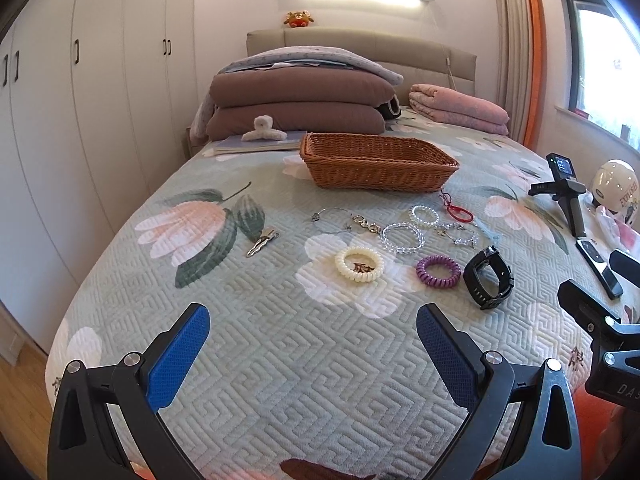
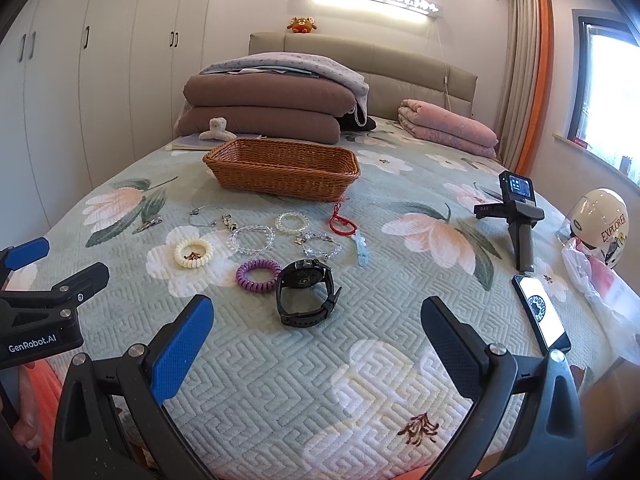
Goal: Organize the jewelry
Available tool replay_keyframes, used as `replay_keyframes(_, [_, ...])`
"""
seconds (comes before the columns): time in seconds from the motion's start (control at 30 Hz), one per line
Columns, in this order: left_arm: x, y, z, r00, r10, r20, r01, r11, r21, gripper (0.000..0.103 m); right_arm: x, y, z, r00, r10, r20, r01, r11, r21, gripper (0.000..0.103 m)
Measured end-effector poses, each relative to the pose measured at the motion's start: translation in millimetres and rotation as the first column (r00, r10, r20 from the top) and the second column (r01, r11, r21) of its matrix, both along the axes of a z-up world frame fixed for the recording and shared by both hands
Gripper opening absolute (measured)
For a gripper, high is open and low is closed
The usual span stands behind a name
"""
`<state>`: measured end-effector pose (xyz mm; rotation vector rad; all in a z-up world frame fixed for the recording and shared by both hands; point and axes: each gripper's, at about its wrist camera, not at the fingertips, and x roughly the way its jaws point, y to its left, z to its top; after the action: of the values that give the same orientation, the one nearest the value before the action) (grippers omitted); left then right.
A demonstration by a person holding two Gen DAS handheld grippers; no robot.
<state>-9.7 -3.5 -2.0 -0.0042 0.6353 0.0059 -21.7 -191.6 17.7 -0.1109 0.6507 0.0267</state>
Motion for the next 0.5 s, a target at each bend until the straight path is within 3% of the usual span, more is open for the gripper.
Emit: replay_keyframes(0.5, [0.9,-0.7,-1.3,1.0,0.0,0.001,0.0,1.0,0.002,0.103,2.3,-3.0,-2.4,1.0,-0.009,-0.013,0.009,1.0,0.017,0.103])
